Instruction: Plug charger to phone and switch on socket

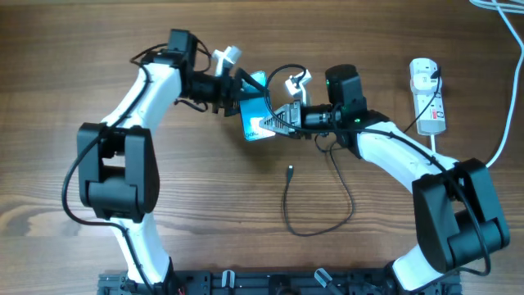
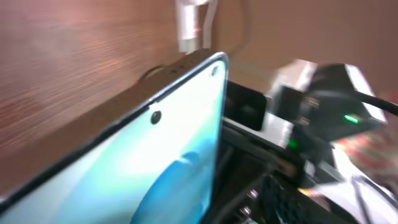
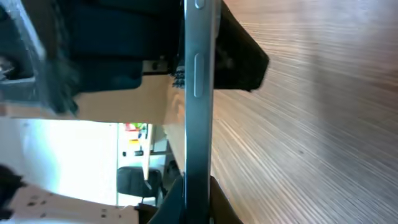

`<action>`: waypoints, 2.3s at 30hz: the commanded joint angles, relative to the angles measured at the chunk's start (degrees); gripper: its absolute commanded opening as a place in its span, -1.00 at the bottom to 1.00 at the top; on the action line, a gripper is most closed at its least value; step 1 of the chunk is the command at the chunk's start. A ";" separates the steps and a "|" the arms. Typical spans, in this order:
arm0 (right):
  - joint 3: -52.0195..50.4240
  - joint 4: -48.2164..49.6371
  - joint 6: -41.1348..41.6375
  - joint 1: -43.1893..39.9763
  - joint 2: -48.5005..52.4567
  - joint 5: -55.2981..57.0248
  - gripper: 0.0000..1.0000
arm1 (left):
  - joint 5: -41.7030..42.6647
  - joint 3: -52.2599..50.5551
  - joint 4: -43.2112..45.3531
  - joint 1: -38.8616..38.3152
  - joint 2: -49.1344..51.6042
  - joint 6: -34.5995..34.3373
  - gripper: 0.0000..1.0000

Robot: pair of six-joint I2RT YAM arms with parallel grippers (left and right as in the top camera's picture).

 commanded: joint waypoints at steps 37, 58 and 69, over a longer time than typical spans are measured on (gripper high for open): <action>0.26 10.60 9.99 -1.64 0.09 -1.05 0.59 | 15.47 0.35 3.28 1.33 -1.49 6.95 -0.92; 0.26 -26.34 -14.91 -8.41 0.09 10.54 0.72 | 4.31 0.33 -43.28 1.38 -1.49 6.23 -0.92; 3.37 -49.35 -25.53 -8.31 -5.09 28.35 0.68 | 2.62 0.28 -38.32 1.33 -1.49 0.66 -0.92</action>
